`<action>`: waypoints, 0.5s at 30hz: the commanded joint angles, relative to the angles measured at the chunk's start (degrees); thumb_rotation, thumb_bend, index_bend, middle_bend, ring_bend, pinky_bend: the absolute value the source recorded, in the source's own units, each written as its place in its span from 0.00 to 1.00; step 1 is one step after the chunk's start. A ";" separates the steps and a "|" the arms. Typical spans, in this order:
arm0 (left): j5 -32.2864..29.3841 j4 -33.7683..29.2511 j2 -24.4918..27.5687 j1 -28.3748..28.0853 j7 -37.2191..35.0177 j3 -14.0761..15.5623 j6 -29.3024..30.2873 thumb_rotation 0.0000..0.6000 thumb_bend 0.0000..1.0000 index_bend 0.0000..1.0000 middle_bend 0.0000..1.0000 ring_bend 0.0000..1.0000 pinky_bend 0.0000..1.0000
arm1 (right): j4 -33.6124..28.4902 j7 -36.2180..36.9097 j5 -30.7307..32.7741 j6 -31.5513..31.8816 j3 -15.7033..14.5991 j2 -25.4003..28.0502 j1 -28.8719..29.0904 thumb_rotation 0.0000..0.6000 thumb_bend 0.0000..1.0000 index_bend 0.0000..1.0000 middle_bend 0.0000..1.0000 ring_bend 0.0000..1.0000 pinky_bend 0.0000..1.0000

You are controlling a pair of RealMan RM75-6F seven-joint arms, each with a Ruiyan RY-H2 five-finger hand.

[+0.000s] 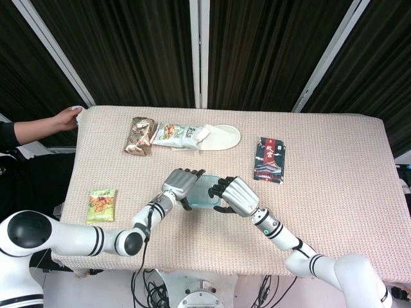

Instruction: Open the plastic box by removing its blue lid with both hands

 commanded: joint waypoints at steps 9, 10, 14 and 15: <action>2.75 -0.64 0.81 0.75 -2.18 0.03 -0.78 1.00 0.00 0.01 0.15 0.11 0.20 | 2.23 -1.00 -0.19 1.01 -0.16 -1.05 0.15 1.00 0.57 0.57 0.67 0.58 0.74; 2.91 -0.67 0.89 0.79 -2.36 0.05 -0.91 1.00 0.00 0.01 0.15 0.11 0.20 | 2.37 -0.87 -0.18 1.05 -0.18 -1.16 0.19 1.00 0.58 0.57 0.67 0.58 0.74; 3.45 -0.63 1.19 0.86 -2.92 0.24 -1.50 1.00 0.00 0.01 0.15 0.11 0.19 | 2.89 -0.65 -0.29 1.72 -0.09 -1.48 0.39 1.00 0.63 0.58 0.67 0.59 0.74; 3.65 -0.58 1.23 0.91 -3.14 0.25 -1.56 1.00 0.00 0.01 0.14 0.11 0.19 | 2.94 -0.66 -0.29 1.86 -0.04 -1.47 0.45 1.00 0.63 0.58 0.67 0.59 0.74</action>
